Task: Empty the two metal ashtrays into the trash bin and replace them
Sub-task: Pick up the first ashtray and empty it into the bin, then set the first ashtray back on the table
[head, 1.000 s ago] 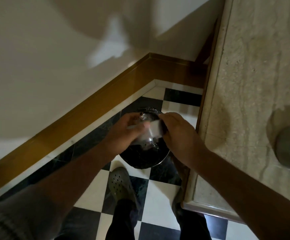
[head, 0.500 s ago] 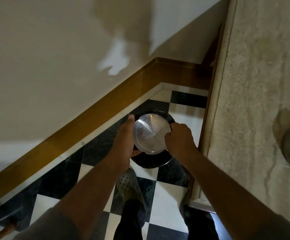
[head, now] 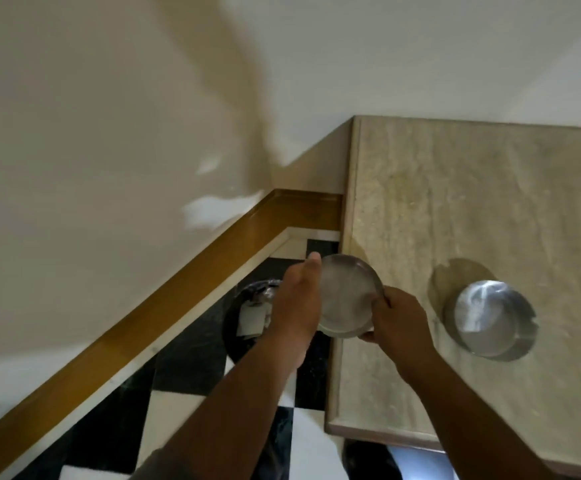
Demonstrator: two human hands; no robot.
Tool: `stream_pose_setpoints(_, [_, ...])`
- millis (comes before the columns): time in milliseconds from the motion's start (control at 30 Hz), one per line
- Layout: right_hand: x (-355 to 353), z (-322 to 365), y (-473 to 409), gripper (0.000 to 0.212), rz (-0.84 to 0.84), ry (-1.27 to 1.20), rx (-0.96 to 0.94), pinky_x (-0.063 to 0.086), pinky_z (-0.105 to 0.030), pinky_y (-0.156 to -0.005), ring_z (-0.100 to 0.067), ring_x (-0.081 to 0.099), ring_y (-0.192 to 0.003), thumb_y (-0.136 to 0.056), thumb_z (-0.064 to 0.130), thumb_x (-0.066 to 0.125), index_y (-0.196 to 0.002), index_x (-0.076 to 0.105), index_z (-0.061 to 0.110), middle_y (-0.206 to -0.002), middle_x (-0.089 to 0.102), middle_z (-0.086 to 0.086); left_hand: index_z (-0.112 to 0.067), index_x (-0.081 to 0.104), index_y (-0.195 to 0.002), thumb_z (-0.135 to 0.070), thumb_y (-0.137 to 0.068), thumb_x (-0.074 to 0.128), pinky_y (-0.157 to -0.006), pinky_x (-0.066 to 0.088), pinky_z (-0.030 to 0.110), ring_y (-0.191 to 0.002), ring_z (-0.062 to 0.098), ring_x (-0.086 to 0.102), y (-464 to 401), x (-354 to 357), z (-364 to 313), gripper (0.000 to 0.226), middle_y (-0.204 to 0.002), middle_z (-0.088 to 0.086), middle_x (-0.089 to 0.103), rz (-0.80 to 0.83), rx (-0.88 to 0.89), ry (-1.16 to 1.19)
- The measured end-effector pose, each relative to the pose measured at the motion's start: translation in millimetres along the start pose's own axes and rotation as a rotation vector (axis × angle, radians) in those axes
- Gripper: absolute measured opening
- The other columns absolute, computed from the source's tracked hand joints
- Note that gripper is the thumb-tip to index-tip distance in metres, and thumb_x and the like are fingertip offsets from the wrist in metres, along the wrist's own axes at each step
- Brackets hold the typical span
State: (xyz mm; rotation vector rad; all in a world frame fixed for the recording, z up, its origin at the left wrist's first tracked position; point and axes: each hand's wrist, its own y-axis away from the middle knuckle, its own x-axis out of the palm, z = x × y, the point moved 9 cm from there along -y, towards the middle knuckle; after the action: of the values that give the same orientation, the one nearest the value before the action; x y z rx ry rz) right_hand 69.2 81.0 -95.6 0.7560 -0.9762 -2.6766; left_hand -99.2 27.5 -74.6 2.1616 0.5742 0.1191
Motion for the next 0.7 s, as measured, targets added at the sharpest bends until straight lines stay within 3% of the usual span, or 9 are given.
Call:
stream_pose_setpoints(100, [-29.4, -20.7, -3.8, 0.021, -0.043, -0.031, 0.063, 0.063, -0.049, -0.069, -0.026, 0.068, -0.085, -0.095, 0.012, 0.043, -0.095, 0.063, 0.012, -0.099, 0.066, -0.013, -0.038, 0.057, -0.102, -0.057, -0.098, 0.039, -0.099, 0.051, 0.053, -0.104, 0.02, 0.058, 5.4, 37.1, -0.8, 0.027, -0.111, -0.003, 0.061, 0.076, 0.024, -0.016])
stream_pose_setpoints(200, [-41.8, -40.1, -9.2, 0.023, -0.047, -0.045, 0.103, 0.062, -0.055, -0.072, -0.029, 0.069, -0.084, -0.091, 0.01, 0.043, -0.096, 0.065, 0.007, -0.094, 0.069, -0.013, -0.037, 0.057, -0.111, -0.054, -0.099, 0.04, -0.102, 0.049, 0.054, -0.108, 0.021, 0.059, 2.8, 63.4, 6.0, 0.027, -0.115, -0.003, 0.062, 0.131, 0.032, -0.047])
stream_pose_setpoints(367, [-42.7, -56.6, -16.5, 0.022, -0.062, -0.016, 0.105, 0.06, -0.054, -0.075, -0.03, 0.068, -0.084, -0.083, 0.011, 0.047, -0.094, 0.064, 0.003, -0.092, 0.067, -0.015, -0.039, 0.057, -0.093, -0.055, -0.099, 0.044, -0.095, 0.052, 0.049, -0.097, 0.013, 0.057, -4.1, 76.2, 19.5, 0.021, -0.104, -0.01, 0.06, 0.112, 0.001, -0.07])
stream_pose_setpoints(467, [-42.1, -60.2, -21.0, 0.019, -0.074, 0.001, 0.108, 0.06, -0.046, -0.073, -0.031, 0.067, -0.082, -0.083, 0.011, 0.049, -0.09, 0.063, 0.0, -0.089, 0.066, -0.014, -0.041, 0.057, -0.097, -0.053, -0.098, 0.046, -0.081, 0.053, 0.037, -0.093, 0.011, 0.056, -6.5, 76.5, 25.6, 0.017, -0.103, -0.013, 0.058, 0.086, -0.029, -0.045])
stream_pose_setpoints(533, [-40.9, -61.4, -23.6, 0.022, -0.072, 0.021, 0.099, 0.051, -0.038, -0.065, -0.032, 0.064, -0.081, -0.083, 0.012, 0.05, -0.091, 0.062, -0.004, -0.089, 0.064, -0.019, -0.041, 0.056, -0.105, -0.054, -0.098, 0.045, -0.076, 0.052, 0.035, -0.094, 0.011, 0.055, -9.3, 75.7, 28.3, 0.018, -0.104, -0.013, 0.057, 0.077, -0.039, -0.054])
stream_pose_setpoints(633, [-40.9, -62.1, -24.1, 0.025, -0.067, 0.027, 0.087, 0.042, -0.03, -0.062, -0.03, 0.062, -0.079, -0.083, 0.014, 0.051, -0.093, 0.062, -0.005, -0.091, 0.064, -0.021, -0.036, 0.055, -0.123, -0.053, -0.098, 0.046, -0.084, 0.053, 0.041, -0.097, 0.011, 0.054, -10.2, 76.3, 29.1, 0.032, -0.11, -0.012, 0.057, 0.079, -0.058, -0.067])
stream_pose_setpoints(700, [-40.0, -62.1, -22.1, 0.019, -0.059, -0.002, 0.078, 0.042, -0.025, -0.055, -0.021, 0.059, -0.07, -0.083, 0.016, 0.053, -0.087, 0.062, 0.0, -0.08, 0.061, -0.011, -0.033, 0.054, -0.129, -0.053, -0.097, 0.047, -0.092, 0.053, 0.047, -0.101, 0.013, 0.055, -10.5, 75.3, 32.3, 0.038, -0.119, -0.006, 0.058, 0.082, -0.078, -0.083])
